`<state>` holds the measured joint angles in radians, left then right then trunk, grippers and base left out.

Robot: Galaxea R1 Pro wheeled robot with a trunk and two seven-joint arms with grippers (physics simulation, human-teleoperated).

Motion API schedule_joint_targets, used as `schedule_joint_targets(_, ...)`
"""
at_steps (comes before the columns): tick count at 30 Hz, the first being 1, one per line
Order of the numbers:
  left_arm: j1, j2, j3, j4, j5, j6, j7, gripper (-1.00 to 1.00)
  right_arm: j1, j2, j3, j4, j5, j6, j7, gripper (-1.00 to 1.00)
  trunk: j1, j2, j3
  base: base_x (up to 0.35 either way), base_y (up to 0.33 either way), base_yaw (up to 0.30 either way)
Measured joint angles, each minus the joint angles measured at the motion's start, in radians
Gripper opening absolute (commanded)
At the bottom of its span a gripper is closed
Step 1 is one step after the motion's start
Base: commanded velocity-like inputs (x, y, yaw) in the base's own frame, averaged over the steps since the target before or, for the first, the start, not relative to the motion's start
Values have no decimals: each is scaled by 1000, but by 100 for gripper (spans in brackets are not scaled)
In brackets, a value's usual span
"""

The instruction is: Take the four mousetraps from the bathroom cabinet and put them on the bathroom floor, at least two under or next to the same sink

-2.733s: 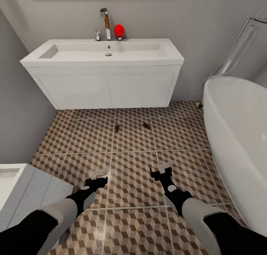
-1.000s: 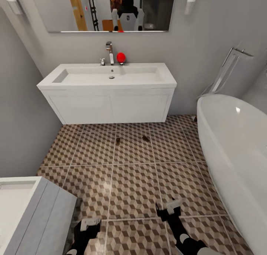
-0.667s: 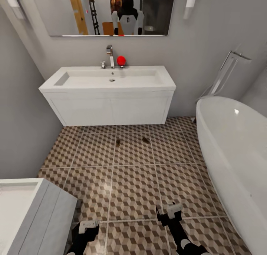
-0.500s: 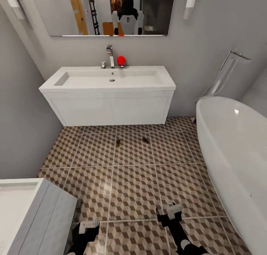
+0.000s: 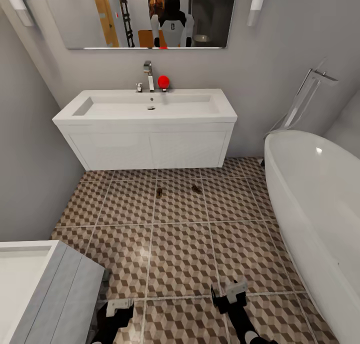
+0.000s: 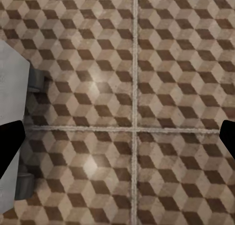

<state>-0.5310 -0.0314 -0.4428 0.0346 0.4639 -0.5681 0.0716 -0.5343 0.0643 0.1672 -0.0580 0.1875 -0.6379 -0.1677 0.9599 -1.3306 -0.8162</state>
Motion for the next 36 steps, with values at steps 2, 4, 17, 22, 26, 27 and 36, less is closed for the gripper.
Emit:
schedule_joint_targets(2,0,0,3,-1,1,-1,1,100,6,0,0,0,1,0,0,100,0,0,0,0,0,0)
schedule_joint_targets(4,0,0,5,-1,2,-1,2,100,10,0,1,0,1,-3,1,100,0,0,0,0,0,0)
schedule_joint_targets(17,54,16,7,2,2,-1,6,100,29,2,1,0,1,-7,2,100,0,0,0,0,0,0)
schedule_joint_targets(22,61,21,7,0,4,-2,7,100,48,3,1,-3,1,-7,2,100,0,0,0,0,0,0)
schedule_joint_targets(26,61,21,10,0,4,-2,7,100,51,3,1,-3,1,-7,2,100,0,0,0,0,0,0)
schedule_joint_targets(27,61,20,10,0,4,-2,7,100,51,3,1,-3,1,-7,2,100,0,0,0,0,0,0)
schedule_joint_targets(36,61,20,11,0,5,-2,7,100,53,3,1,-3,1,-8,2,100,0,0,0,0,0,0)
